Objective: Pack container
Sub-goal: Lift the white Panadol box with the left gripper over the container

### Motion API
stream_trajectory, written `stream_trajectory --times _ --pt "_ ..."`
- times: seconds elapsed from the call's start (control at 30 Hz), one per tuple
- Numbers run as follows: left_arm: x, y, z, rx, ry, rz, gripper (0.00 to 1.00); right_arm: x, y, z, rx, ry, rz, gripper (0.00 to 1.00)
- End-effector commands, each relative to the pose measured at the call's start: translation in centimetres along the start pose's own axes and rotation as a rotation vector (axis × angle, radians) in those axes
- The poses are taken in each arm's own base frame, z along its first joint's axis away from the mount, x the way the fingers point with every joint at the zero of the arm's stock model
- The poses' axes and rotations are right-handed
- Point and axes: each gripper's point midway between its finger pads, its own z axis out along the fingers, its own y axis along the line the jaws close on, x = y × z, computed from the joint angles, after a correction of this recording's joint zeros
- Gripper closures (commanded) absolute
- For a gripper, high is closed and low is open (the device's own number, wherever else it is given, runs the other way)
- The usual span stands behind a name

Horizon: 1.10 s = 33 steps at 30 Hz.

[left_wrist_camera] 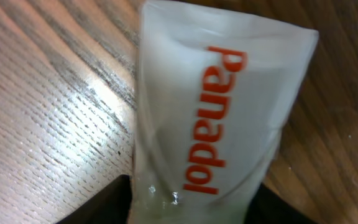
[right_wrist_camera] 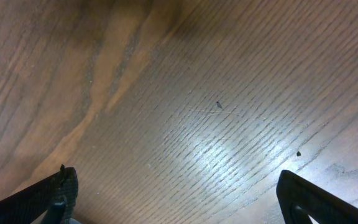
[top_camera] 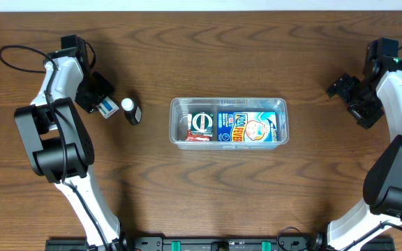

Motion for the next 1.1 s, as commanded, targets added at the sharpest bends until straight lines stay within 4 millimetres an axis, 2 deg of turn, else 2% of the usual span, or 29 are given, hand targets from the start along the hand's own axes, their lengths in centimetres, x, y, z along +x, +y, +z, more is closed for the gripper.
stream_trajectory --times 0.0,0.1,0.17,0.37,0.5,0.63,0.73,0.93,1.07 --pt "0.2 0.4 0.4 -0.016 0.008 0.004 0.5 -0.2 0.0 0.0 0.003 -0.003 -0.009 0.01" --pt "0.0 0.2 0.4 -0.01 -0.001 0.004 0.6 -0.2 0.1 0.0 0.002 -0.003 -0.011 0.01" --pt "-0.1 0.2 0.4 -0.008 -0.003 0.005 0.63 -0.2 0.1 0.0 0.002 -0.003 -0.011 0.01" --pt "-0.2 -0.1 -0.3 0.009 -0.009 0.009 0.63 -0.2 0.1 0.0 0.002 -0.003 -0.011 0.01" --pt "0.0 -1.8 -1.8 0.103 0.005 0.058 0.63 -0.2 0.1 0.0 0.002 -0.003 -0.011 0.01" --pt "0.0 -4.7 -5.2 0.269 -0.011 0.141 0.63 -0.2 0.1 0.0 0.002 -0.003 -0.011 0.01" --pt "0.3 -6.4 -8.8 0.387 -0.048 0.223 0.63 -0.2 0.1 0.0 0.002 -0.003 -0.011 0.01" --pt "0.5 -6.9 -16.5 0.476 -0.218 0.407 0.63 -0.2 0.1 0.0 0.002 -0.003 -0.011 0.01" --pt "1.7 -7.2 -21.9 0.514 -0.355 0.553 0.63 -0.2 0.1 0.0 0.002 -0.003 -0.011 0.01"
